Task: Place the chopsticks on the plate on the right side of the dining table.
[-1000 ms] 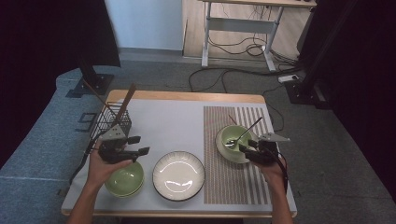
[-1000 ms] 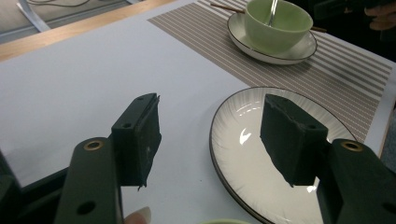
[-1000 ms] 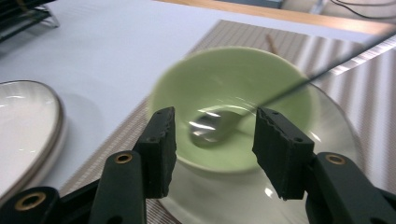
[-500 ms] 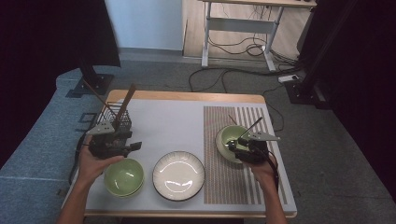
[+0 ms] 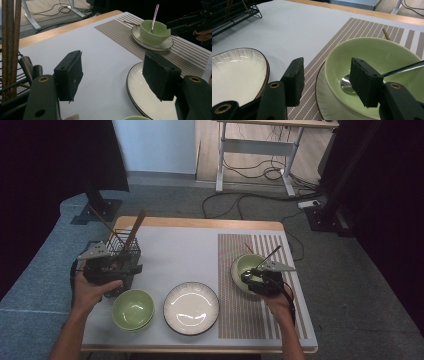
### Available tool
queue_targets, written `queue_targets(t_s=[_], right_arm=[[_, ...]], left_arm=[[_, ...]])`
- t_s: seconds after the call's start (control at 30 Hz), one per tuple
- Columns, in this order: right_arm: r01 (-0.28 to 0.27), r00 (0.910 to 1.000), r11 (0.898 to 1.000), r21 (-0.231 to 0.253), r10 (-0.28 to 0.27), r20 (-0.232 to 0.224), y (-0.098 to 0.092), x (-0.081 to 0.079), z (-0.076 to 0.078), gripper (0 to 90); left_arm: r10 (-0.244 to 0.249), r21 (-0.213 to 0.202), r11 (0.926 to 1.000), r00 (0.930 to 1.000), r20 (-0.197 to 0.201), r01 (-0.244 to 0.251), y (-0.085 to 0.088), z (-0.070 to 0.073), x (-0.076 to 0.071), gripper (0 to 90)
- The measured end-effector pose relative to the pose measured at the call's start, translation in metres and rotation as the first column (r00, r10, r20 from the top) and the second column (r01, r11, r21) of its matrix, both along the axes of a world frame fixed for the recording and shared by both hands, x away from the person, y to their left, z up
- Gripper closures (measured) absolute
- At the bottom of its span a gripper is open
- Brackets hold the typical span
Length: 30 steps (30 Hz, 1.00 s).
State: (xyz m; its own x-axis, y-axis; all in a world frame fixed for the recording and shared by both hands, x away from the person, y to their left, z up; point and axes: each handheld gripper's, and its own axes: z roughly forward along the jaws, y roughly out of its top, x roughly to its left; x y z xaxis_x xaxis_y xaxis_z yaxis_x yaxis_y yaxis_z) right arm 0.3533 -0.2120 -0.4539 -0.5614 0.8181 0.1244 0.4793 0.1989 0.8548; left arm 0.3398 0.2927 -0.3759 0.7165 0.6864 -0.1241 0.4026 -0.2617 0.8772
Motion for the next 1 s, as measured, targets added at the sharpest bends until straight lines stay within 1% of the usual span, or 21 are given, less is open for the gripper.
queue_targets(t_s=[0.07, 0.27, 0.33, 0.43, 0.57, 0.77, 0.83, 1.0], right_arm=[[-0.001, 1.0, 1.0, 0.001, 0.001, -0.004, 0.0, 0.0, -0.001, 45.2], [0.002, 1.0, 1.0, 0.005, -0.002, -0.008, 0.0, 0.0, -0.002, 44.9], [0.002, 0.9999, 1.0, 0.004, -0.002, -0.01, 0.0, 0.0, -0.002, 44.7], [0.001, 0.9999, 1.0, 0.008, -0.001, -0.012, 0.003, 0.001, -0.003, 44.1], [0.001, 0.9999, 1.0, 0.007, -0.001, -0.012, 0.004, 0.001, -0.003, 43.3], [0.01, 0.9999, 1.0, 0.005, -0.01, -0.009, 0.003, -0.001, -0.003, 43.0], [0.017, 0.9998, 1.0, 0.005, -0.017, -0.007, 0.002, -0.001, -0.003, 43.0], [0.029, 0.9996, 1.0, 0.005, -0.028, -0.007, 0.0, -0.003, -0.004, 42.3]], left_arm=[[0.011, 0.001, 0.9999, 0.9999, 0.001, -0.011, 0.005, 0.003, 0.004, 32.7], [0.02, -0.002, 0.9998, 0.9998, 0.006, -0.02, 0.013, 0.007, 0.011, 34.2], [0.028, 0.001, 0.9996, 0.9996, 0.006, -0.028, 0.016, 0.009, 0.013, 34.2], [0.048, -0.009, 0.9988, 0.9988, 0.009, -0.048, 0.022, 0.012, 0.018, 34.1], [0.066, -0.016, 0.9977, 0.9978, 0.011, -0.066, 0.029, 0.014, 0.024, 34.1], [0.075, -0.017, 0.9971, 0.9972, 0.005, -0.075, 0.034, 0.014, 0.03, 34.3], [0.079, -0.019, 0.9967, 0.9968, 0.012, -0.079, 0.036, 0.015, 0.033, 34.3], [0.089, -0.022, 0.9958, 0.9959, 0.014, -0.089, 0.039, 0.016, 0.037, 34.3]])
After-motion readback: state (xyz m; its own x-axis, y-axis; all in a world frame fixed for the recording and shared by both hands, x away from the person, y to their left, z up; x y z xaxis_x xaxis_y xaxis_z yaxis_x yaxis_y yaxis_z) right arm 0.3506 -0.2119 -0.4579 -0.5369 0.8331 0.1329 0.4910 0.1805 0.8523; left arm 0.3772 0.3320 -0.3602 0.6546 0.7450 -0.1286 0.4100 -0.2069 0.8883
